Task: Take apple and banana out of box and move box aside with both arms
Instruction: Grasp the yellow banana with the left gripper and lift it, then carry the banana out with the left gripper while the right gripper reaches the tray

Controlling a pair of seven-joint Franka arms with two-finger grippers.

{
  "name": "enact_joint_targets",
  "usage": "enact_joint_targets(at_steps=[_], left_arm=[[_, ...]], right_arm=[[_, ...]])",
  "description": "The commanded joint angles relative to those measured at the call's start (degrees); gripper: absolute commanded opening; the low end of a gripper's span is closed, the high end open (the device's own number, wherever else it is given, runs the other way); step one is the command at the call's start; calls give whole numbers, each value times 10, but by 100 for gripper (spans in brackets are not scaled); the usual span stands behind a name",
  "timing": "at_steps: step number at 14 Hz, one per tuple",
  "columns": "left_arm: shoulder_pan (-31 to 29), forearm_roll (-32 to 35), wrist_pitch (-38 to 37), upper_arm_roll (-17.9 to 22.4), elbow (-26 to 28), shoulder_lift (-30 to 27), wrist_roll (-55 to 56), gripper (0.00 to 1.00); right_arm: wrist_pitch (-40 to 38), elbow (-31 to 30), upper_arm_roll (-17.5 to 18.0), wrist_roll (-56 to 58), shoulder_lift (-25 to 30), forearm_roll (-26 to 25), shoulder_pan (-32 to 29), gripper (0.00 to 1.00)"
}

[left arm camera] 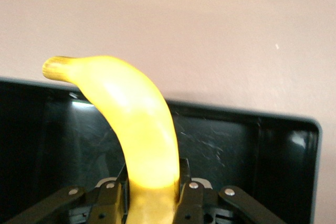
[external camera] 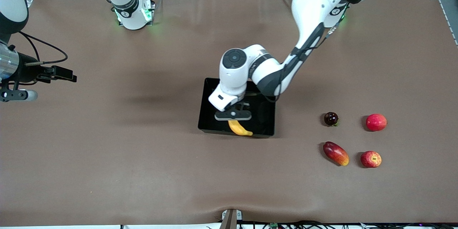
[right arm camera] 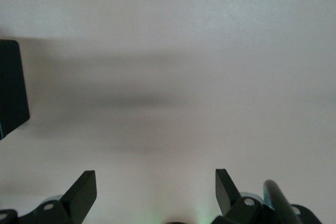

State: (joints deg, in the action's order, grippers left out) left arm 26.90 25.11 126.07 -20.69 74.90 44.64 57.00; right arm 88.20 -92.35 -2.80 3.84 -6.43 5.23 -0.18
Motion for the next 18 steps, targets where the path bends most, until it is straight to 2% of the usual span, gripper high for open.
enact_joint_targets(at_steps=[1, 4, 5, 8, 10, 14, 18], left_arm=[[-33, -36, -41, -3, 14, -51, -6, 0], [-66, -41, -120, -3, 27, -97, -54, 0], [-82, -50, -144, -4, 43, -118, -91, 0], [-155, -74, -153, -4, 130, -186, -263, 0], [-196, -74, -152, -3, 189, -228, -374, 0], [-276, -74, -122, -7, 279, -284, -514, 0], [-384, -77, 18, -9, 395, -301, -686, 0]], right_arm=[[11, 18, 0, -22, -9, -5, 46, 99], [47, 19, 2, -94, -37, 10, 77, 100], [64, 19, 1, -102, -48, 31, 98, 100], [143, 18, 1, -173, -100, 75, 152, 100], [186, 18, 1, -238, -126, 75, 191, 100], [229, 18, 1, -286, -169, 76, 261, 100], [306, 16, 0, -351, -232, 68, 334, 100]])
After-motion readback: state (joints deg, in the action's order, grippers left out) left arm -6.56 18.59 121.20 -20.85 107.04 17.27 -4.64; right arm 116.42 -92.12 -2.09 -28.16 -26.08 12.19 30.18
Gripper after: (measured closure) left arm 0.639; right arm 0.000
